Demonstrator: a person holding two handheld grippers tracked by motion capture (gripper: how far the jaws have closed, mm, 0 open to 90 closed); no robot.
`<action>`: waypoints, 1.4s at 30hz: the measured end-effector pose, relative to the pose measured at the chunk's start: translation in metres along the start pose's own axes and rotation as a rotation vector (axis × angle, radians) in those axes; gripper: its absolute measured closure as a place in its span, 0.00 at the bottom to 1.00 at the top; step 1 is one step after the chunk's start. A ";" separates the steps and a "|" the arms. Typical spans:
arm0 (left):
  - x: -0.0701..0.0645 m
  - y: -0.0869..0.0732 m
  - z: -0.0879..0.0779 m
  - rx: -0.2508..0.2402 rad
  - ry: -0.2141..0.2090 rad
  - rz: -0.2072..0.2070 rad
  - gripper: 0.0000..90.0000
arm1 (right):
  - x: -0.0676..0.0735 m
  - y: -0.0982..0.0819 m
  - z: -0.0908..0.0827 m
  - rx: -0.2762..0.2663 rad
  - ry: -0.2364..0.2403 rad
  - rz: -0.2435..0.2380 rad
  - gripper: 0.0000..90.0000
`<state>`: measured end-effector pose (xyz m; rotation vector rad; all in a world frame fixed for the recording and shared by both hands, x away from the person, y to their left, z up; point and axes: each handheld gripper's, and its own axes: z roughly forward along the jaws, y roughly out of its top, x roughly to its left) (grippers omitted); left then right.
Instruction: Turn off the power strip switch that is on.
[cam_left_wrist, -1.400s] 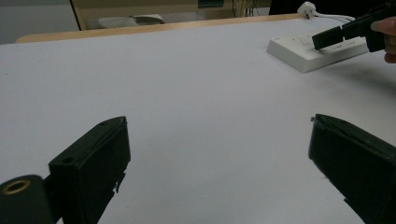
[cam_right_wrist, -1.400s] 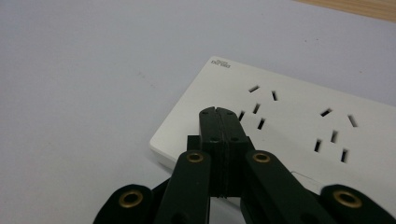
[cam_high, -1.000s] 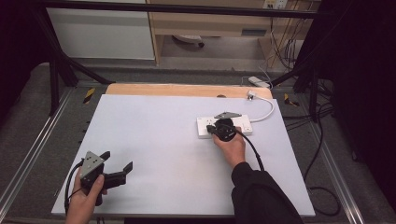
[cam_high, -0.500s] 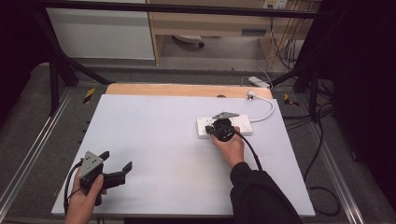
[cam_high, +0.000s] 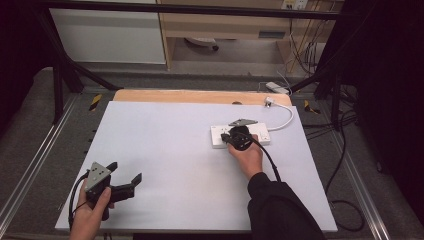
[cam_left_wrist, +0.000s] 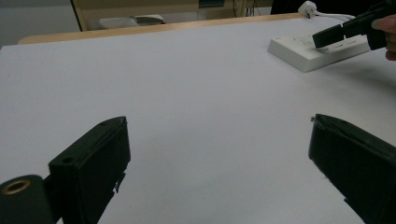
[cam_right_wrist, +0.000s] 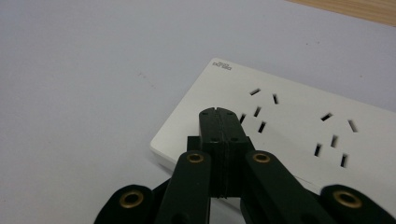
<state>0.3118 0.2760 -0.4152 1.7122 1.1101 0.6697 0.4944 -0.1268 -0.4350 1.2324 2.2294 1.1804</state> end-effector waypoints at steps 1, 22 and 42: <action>0.000 0.000 0.000 0.001 -0.001 0.001 0.06 | 0.000 0.000 0.000 0.000 0.000 0.000 1.00; 0.000 0.000 0.000 -0.002 -0.003 -0.002 0.06 | 0.001 0.003 -0.002 -0.038 0.008 0.016 0.92; 0.000 0.000 0.000 -0.001 -0.003 -0.002 0.06 | 0.003 0.006 0.000 -0.061 0.007 0.023 0.72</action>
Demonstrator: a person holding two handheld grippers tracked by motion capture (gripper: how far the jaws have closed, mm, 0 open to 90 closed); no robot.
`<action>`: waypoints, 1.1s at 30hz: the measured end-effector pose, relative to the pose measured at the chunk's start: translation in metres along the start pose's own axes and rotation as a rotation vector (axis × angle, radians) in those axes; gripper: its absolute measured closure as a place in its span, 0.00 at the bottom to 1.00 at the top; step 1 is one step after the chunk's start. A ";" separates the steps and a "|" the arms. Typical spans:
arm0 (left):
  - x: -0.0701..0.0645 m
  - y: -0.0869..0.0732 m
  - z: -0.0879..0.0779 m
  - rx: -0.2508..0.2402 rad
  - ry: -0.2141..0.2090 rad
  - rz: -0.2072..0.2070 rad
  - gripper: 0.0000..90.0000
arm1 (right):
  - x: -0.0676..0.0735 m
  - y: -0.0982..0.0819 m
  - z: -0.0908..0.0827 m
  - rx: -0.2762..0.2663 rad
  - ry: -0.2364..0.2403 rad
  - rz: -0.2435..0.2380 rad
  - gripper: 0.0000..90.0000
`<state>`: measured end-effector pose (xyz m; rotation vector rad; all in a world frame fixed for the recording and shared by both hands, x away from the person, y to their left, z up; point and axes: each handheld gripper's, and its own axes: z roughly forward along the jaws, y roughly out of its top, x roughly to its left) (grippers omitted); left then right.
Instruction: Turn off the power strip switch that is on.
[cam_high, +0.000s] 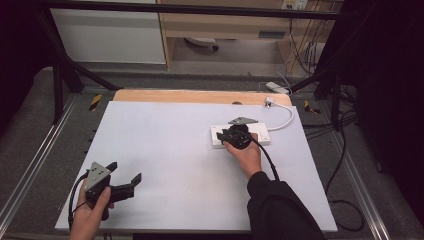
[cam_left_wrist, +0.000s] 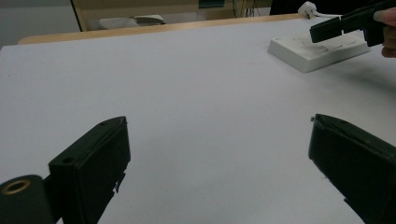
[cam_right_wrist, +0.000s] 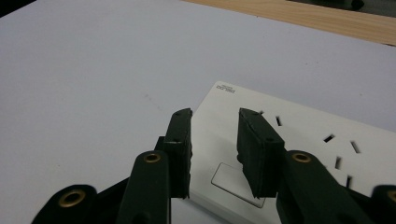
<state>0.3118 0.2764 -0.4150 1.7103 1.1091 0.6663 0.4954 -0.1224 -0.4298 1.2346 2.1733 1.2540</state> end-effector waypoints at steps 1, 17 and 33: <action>0.000 0.000 0.000 0.000 -0.002 -0.001 0.06 | 0.000 0.000 0.000 -0.002 0.001 0.002 0.70; 0.000 0.000 0.000 -0.003 -0.002 -0.003 0.06 | 0.000 0.005 -0.001 -0.075 -0.019 0.010 0.39; 0.000 0.000 0.000 -0.002 -0.002 -0.003 0.06 | -0.001 0.011 -0.006 -0.088 -0.060 0.007 0.10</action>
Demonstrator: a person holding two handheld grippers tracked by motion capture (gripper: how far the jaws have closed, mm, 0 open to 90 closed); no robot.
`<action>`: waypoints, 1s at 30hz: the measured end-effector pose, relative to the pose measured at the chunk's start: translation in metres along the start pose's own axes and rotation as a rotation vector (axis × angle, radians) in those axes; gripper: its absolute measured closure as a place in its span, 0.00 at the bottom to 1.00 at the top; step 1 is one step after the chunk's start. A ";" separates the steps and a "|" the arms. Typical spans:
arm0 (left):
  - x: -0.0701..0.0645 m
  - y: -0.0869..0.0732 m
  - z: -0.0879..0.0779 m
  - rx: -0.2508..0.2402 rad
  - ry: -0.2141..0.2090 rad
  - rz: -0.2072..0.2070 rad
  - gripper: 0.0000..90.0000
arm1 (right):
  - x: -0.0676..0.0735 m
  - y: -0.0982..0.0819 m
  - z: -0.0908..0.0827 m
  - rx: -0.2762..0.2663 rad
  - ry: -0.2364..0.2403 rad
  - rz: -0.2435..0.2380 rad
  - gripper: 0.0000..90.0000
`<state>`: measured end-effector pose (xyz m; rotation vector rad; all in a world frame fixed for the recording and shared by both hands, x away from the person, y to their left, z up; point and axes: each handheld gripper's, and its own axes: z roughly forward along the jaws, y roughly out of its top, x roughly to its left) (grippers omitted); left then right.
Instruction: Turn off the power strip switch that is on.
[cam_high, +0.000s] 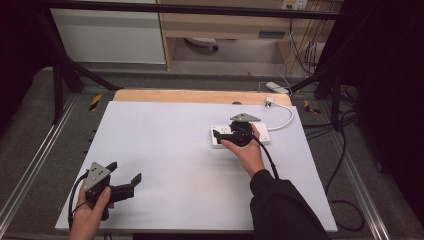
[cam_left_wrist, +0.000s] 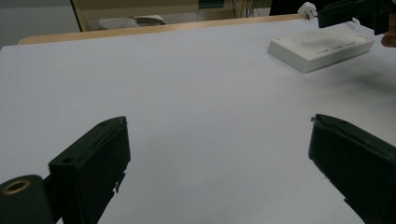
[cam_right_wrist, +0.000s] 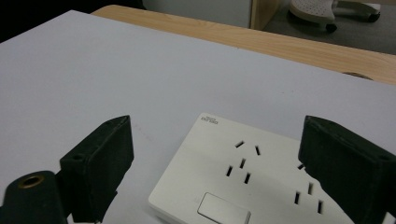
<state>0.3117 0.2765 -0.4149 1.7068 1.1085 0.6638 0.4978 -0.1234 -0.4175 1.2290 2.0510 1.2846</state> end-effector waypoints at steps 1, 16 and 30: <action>0.000 0.000 0.000 0.000 0.000 0.000 0.06 | 0.000 0.001 0.000 0.001 -0.002 0.005 0.09; 0.000 0.000 0.000 0.000 0.000 0.000 0.06 | -0.002 0.005 -0.003 0.007 0.005 0.008 0.06; 0.000 0.000 -0.001 -0.001 0.003 0.001 0.06 | -0.002 0.016 -0.009 0.007 0.020 0.013 0.04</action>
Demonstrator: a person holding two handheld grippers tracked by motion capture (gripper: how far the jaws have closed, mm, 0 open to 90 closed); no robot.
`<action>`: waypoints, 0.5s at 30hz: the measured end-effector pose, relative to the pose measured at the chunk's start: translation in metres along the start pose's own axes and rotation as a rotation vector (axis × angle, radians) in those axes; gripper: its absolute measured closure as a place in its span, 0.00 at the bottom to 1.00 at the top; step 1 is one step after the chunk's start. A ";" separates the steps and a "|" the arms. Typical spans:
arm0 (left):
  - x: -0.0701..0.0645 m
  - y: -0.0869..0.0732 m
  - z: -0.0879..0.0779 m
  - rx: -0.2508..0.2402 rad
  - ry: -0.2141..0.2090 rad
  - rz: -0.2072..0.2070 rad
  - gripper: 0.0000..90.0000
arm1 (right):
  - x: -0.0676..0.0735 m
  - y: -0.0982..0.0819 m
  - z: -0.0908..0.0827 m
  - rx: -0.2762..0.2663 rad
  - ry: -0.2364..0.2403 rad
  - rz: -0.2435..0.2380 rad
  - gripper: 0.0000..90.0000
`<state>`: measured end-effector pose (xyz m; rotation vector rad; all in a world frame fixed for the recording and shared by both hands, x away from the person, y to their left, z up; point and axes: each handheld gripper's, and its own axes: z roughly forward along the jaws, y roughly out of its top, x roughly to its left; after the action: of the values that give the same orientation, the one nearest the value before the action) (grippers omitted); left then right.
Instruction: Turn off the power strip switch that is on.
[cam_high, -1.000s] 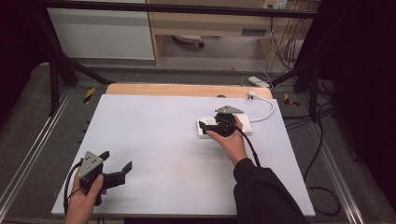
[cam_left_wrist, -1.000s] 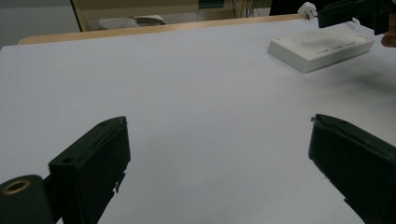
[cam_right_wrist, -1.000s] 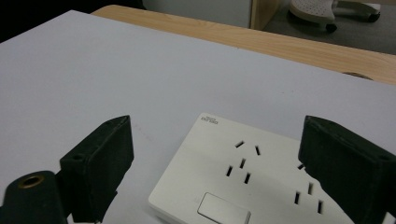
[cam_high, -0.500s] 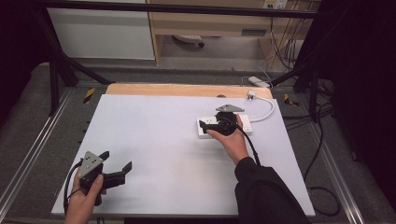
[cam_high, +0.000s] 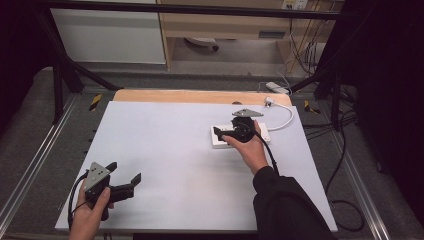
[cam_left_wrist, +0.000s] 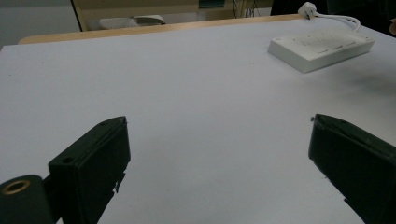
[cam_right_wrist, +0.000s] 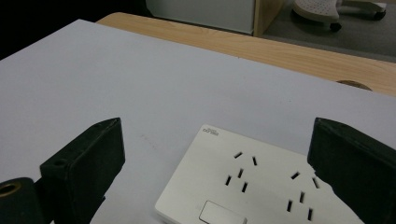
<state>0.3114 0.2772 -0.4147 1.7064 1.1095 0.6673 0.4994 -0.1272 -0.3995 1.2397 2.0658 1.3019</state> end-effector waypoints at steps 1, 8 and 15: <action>0.000 0.000 0.000 0.000 0.000 -0.001 0.06 | 0.000 0.001 -0.001 0.001 0.002 0.002 0.04; 0.000 0.000 0.000 -0.001 0.001 -0.003 0.06 | -0.002 0.005 -0.009 -0.002 0.009 0.012 0.04; 0.000 0.000 0.000 0.000 0.000 -0.001 0.06 | -0.007 0.012 -0.024 -0.034 0.010 0.018 0.05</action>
<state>0.3110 0.2770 -0.4147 1.7058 1.1108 0.6665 0.4918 -0.1437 -0.3786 1.2424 2.0352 1.3483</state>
